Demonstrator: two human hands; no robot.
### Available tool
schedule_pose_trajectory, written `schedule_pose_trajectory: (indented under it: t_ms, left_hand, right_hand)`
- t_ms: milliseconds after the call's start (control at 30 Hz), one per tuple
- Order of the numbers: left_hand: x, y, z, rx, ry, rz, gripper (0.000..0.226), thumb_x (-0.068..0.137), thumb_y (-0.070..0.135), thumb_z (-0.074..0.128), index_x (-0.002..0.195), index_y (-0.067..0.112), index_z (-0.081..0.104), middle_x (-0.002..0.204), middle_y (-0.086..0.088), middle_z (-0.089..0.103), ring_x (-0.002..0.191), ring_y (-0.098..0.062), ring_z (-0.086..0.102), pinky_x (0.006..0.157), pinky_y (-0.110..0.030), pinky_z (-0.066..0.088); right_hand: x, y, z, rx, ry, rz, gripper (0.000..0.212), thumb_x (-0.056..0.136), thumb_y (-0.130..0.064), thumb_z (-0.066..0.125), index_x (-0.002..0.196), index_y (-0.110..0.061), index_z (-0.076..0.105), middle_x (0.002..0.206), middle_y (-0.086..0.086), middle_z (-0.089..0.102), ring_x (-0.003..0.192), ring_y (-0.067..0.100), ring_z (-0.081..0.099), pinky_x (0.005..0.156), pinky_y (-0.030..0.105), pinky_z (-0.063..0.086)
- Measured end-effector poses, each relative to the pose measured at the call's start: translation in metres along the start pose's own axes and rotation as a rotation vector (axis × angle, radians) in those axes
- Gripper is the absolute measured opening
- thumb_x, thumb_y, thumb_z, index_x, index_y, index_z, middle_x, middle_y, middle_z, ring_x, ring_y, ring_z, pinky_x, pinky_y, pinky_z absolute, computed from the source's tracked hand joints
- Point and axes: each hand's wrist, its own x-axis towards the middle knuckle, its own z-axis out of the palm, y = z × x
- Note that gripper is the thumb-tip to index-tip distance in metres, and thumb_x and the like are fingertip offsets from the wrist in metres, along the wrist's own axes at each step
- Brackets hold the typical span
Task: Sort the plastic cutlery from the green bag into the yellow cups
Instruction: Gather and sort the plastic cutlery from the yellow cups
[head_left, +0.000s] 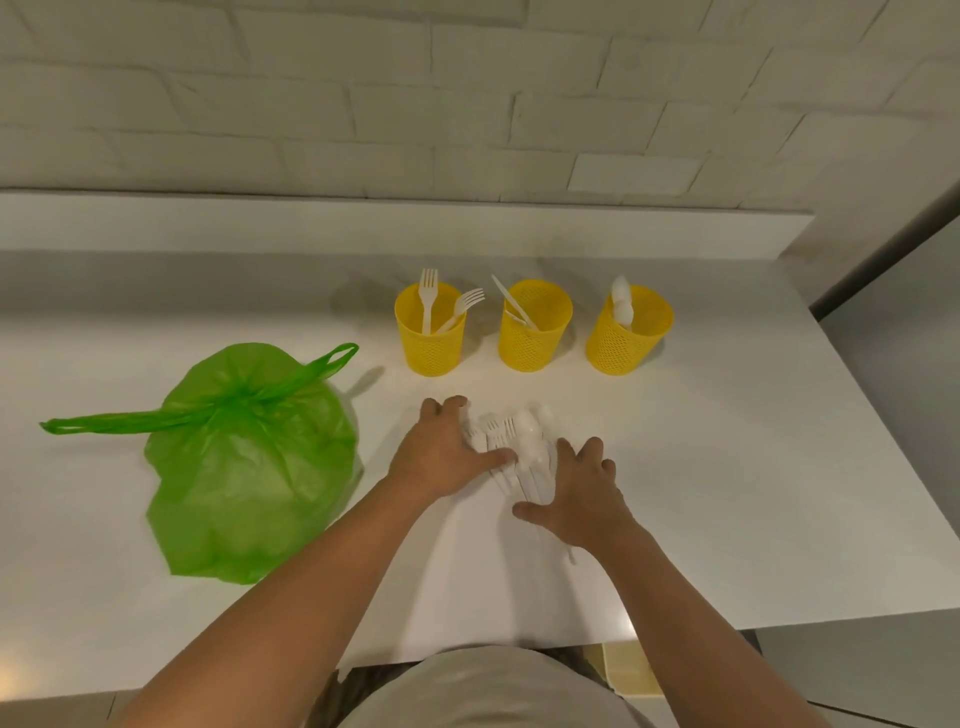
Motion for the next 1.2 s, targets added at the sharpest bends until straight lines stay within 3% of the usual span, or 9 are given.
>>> schedule_pose_trajectory:
  t_ms: [100, 233, 333, 500, 633, 733, 900, 1067, 1200]
  left_hand:
    - [0.006, 0.005, 0.012, 0.111, 0.036, 0.065, 0.085, 0.075, 0.063, 0.078, 0.142, 0.020, 0.048, 0.130, -0.005, 0.047, 0.116, -0.027, 0.060, 0.091, -0.038, 0.051]
    - [0.005, 0.005, 0.022, 0.080, 0.126, 0.088, 0.061, 0.083, 0.052, 0.076, 0.128, 0.016, 0.058, 0.122, -0.006, 0.054, 0.105, -0.026, 0.064, 0.085, -0.035, 0.051]
    - [0.004, 0.006, 0.026, 0.012, 0.143, 0.078, 0.054, 0.081, 0.050, 0.079, 0.119, 0.015, 0.064, 0.113, -0.006, 0.060, 0.099, -0.024, 0.066, 0.085, -0.035, 0.053]
    - [0.004, 0.012, 0.025, -0.216, 0.152, 0.005, 0.032, 0.084, 0.051, 0.074, 0.082, 0.020, 0.071, 0.076, 0.008, 0.071, 0.076, -0.011, 0.067, 0.071, -0.024, 0.052]
    - [0.002, 0.009, 0.021, -0.359, 0.131, -0.055, 0.038, 0.089, 0.043, 0.064, 0.069, 0.012, 0.070, 0.064, 0.001, 0.071, 0.068, -0.020, 0.070, 0.074, -0.035, 0.058]
    - [0.001, 0.006, 0.021, -0.500, 0.108, -0.112, 0.036, 0.091, 0.040, 0.065, 0.074, 0.009, 0.071, 0.066, 0.000, 0.073, 0.070, -0.022, 0.073, 0.081, -0.043, 0.061]
    - [-0.005, 0.008, 0.017, -0.633, 0.084, -0.146, 0.025, 0.093, 0.030, 0.067, 0.089, 0.005, 0.072, 0.082, -0.007, 0.076, 0.068, -0.019, 0.071, 0.077, -0.045, 0.063]
    - [-0.011, 0.012, 0.015, -0.645, 0.144, -0.147, 0.025, 0.097, 0.028, 0.065, 0.120, 0.018, 0.062, 0.094, -0.005, 0.071, 0.074, -0.023, 0.073, 0.079, -0.044, 0.063]
    - [-0.013, 0.013, 0.018, -0.497, 0.166, -0.028, 0.025, 0.100, 0.025, 0.058, 0.118, 0.019, 0.075, 0.099, -0.002, 0.078, 0.085, -0.022, 0.074, 0.087, -0.040, 0.060]
  right_hand:
    - [0.002, -0.001, -0.004, 0.003, -0.010, -0.021, 0.097, 0.071, -0.070, 0.076, 0.139, -0.014, 0.037, 0.124, 0.008, 0.030, 0.106, 0.029, 0.040, 0.095, 0.046, 0.050]
    - [0.001, -0.012, -0.002, -0.074, -0.016, -0.020, 0.103, 0.068, -0.071, 0.076, 0.138, -0.010, 0.033, 0.130, 0.007, 0.031, 0.118, 0.031, 0.041, 0.094, 0.045, 0.051]
    - [0.002, -0.023, 0.002, -0.055, -0.012, -0.026, 0.083, 0.072, -0.052, 0.078, 0.130, -0.008, 0.039, 0.128, 0.008, 0.034, 0.116, 0.030, 0.042, 0.090, 0.042, 0.052]
    - [0.006, -0.031, 0.009, -0.160, 0.068, -0.076, 0.057, 0.083, -0.026, 0.072, 0.126, -0.008, 0.041, 0.124, 0.010, 0.042, 0.108, 0.026, 0.050, 0.081, 0.031, 0.054]
    - [0.012, -0.027, 0.011, -0.230, 0.105, -0.093, 0.050, 0.085, -0.016, 0.069, 0.125, -0.008, 0.041, 0.124, 0.012, 0.044, 0.108, 0.026, 0.051, 0.082, 0.030, 0.052]
    - [0.019, -0.023, 0.009, -0.197, 0.089, -0.109, 0.047, 0.085, -0.010, 0.067, 0.125, -0.007, 0.041, 0.122, 0.012, 0.050, 0.110, 0.025, 0.053, 0.088, 0.029, 0.050]
    - [0.026, -0.016, 0.009, -0.187, 0.086, -0.171, 0.043, 0.087, -0.011, 0.063, 0.124, -0.006, 0.042, 0.120, 0.013, 0.053, 0.107, 0.025, 0.055, 0.089, 0.027, 0.045]
    - [0.030, -0.009, 0.005, -0.109, 0.083, -0.181, 0.040, 0.091, -0.024, 0.067, 0.122, -0.006, 0.048, 0.119, 0.012, 0.056, 0.109, 0.026, 0.056, 0.089, 0.031, 0.048]
    - [0.026, -0.006, 0.008, -0.085, 0.156, -0.208, 0.035, 0.093, -0.032, 0.063, 0.118, -0.010, 0.052, 0.116, 0.008, 0.056, 0.107, 0.025, 0.053, 0.081, 0.032, 0.048]
